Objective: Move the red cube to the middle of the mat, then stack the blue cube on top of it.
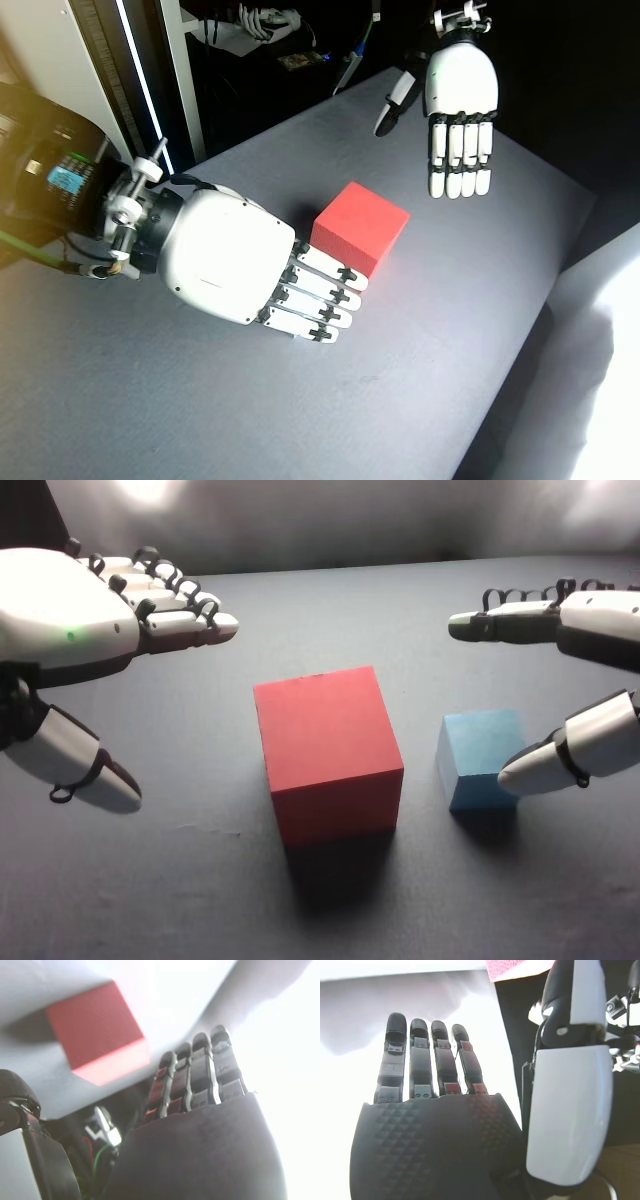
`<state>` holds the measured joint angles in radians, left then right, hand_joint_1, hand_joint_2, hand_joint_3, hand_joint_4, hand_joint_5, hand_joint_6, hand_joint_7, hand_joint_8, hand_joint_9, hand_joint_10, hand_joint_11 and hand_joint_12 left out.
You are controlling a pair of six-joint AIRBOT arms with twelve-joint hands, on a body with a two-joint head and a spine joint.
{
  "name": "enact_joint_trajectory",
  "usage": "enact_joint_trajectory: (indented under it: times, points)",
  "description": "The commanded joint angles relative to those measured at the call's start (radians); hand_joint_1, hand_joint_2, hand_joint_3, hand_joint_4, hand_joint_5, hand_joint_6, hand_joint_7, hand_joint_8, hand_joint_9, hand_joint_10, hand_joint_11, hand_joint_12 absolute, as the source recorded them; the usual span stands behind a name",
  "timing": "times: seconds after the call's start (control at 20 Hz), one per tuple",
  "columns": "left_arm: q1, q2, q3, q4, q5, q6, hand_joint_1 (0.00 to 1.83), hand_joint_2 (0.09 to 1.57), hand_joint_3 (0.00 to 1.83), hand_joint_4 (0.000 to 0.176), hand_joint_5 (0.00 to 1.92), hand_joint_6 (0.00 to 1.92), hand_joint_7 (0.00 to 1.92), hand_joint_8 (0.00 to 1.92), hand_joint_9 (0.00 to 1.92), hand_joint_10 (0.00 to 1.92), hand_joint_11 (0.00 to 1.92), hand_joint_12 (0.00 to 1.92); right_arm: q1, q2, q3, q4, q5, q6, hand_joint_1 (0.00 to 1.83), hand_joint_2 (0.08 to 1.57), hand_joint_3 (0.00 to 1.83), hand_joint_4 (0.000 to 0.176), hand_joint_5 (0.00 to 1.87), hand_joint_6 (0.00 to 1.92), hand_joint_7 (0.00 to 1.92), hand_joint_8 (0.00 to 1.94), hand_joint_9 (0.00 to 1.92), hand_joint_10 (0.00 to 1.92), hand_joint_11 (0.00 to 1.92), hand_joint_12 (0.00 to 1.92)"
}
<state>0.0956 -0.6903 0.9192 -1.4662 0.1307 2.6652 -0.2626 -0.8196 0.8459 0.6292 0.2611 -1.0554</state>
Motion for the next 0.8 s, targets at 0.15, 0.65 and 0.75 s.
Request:
enact_joint_trajectory:
  times: [0.15,0.65,0.75]
  points:
    - [-0.011,0.027,0.003,-0.027,-0.066,0.002,0.67,0.87,0.01,0.0,0.02,0.01,0.03,0.01,0.01,0.0,0.0,0.0,-0.045,-0.058,0.068,0.031,0.088,0.001,1.01,0.83,0.0,0.0,0.16,0.0,0.17,0.01,0.14,0.0,0.0,0.39]
    - [-0.021,0.023,-0.009,-0.056,-0.154,-0.001,0.69,0.89,0.01,0.0,0.02,0.01,0.03,0.01,0.01,0.0,0.0,0.0,-0.109,-0.181,0.152,0.034,0.153,-0.036,0.98,0.88,0.0,0.0,0.2,0.01,0.21,0.01,0.17,0.01,0.0,0.41]
    - [-0.025,0.02,-0.011,0.006,-0.187,-0.07,0.62,0.9,0.01,0.0,0.02,0.01,0.04,0.01,0.02,0.01,0.0,0.0,-0.125,-0.195,0.16,0.034,0.166,-0.036,0.94,0.93,0.0,0.0,0.19,0.01,0.21,0.01,0.17,0.01,0.0,0.49]
